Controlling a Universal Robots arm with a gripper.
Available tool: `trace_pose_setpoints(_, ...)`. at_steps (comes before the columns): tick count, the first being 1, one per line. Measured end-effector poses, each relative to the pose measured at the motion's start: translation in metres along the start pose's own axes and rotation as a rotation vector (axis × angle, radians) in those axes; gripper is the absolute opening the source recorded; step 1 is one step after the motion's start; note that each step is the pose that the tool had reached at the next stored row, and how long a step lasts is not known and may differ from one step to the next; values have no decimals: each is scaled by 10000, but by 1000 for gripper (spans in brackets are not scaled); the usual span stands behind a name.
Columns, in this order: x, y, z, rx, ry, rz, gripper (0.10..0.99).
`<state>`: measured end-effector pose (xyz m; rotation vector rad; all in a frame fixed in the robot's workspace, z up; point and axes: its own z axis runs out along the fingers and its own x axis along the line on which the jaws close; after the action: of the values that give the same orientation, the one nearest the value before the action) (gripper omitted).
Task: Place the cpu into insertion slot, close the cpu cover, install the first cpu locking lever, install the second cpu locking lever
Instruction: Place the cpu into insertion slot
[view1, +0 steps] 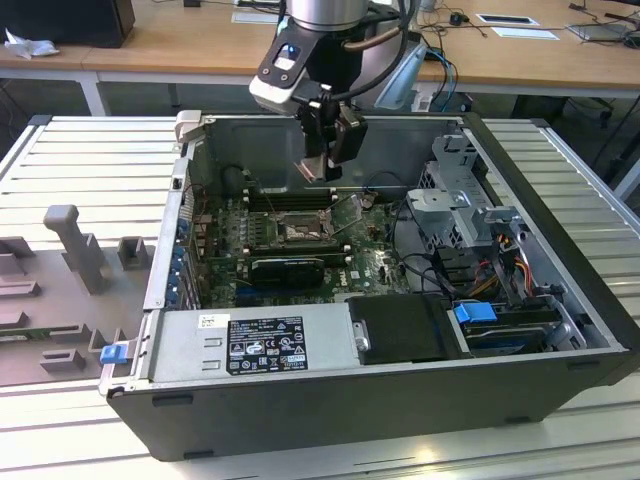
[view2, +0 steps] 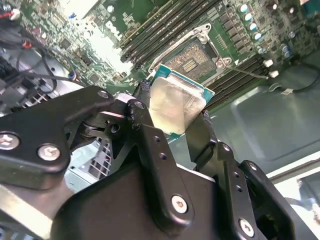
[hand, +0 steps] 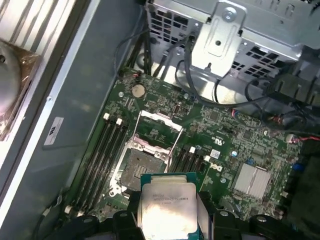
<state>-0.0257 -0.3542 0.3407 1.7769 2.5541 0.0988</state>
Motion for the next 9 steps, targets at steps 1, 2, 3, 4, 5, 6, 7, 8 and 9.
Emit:
trace_pose_setpoints(1, 0, 0, 6, -1, -16, 186, 529)
trace_pose_setpoints(2, 0, -1, 11, -3, -27, 333, 529)
trace_pose_setpoints(3, 0, -1, 18, -5, -42, 530, 529)
trace_pose_setpoints(4, 0, -1, 22, -5, -51, 647, 529)
trace_pose_setpoints(5, -1, -2, 30, -7, -58, 750, 529)
trace_pose_setpoints(6, -1, -2, 37, -7, -64, 783, 529)
trace_pose_setpoints(7, -1, -2, 43, -6, -67, 800, 529)
trace_pose_setpoints(8, -1, -2, 49, -6, -68, 810, 529)
trace_pose_setpoints(9, -1, -3, 54, -6, -69, 820, 529)
